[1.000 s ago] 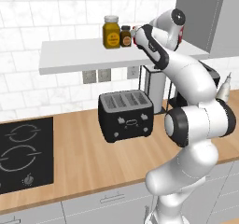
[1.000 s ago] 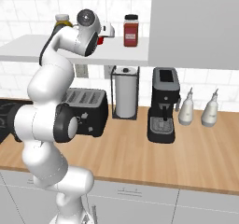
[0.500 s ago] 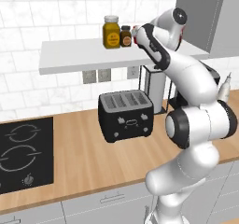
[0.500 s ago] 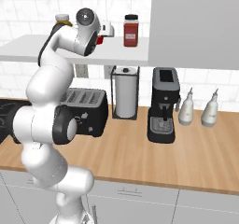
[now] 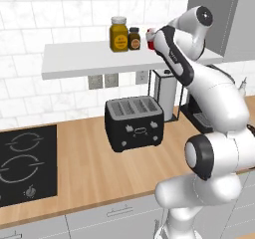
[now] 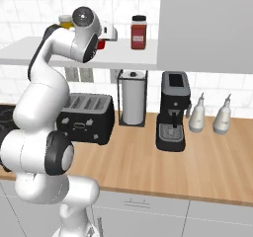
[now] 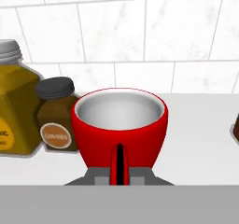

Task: Gather all objects into one cabinet and sort the glasses and bowls to opposite sides.

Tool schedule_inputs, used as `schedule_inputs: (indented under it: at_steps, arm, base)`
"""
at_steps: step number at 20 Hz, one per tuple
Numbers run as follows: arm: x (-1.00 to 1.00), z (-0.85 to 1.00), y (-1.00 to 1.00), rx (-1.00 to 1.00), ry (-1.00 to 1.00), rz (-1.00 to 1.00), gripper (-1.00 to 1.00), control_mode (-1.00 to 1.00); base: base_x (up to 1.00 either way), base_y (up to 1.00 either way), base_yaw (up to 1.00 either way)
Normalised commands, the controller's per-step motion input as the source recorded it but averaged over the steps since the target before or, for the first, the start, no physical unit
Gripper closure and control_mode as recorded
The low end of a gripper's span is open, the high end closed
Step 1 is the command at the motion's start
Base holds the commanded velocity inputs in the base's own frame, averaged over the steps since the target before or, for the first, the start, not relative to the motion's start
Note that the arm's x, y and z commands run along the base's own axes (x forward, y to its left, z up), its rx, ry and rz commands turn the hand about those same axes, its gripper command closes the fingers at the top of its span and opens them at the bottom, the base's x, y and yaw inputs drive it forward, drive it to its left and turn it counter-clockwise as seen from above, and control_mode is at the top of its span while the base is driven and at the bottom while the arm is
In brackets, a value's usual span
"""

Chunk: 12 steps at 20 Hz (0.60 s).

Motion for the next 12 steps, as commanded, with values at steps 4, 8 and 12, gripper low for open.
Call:
schedule_inputs:
  at_steps: [4,8,12]
  arm:
    - [-0.52,0.06,0.00,0.00,0.00,0.00,1.00,-1.00]
    - [-0.41,0.07,0.00,0.00,0.00,0.00,1.00,-1.00]
    - [-0.29,0.13,0.00,0.00,0.00,0.00,1.00,-1.00]
  base:
    - [0.00,0.00,0.00]
    - [0.00,0.00,0.00]
    - [0.00,0.00,0.00]
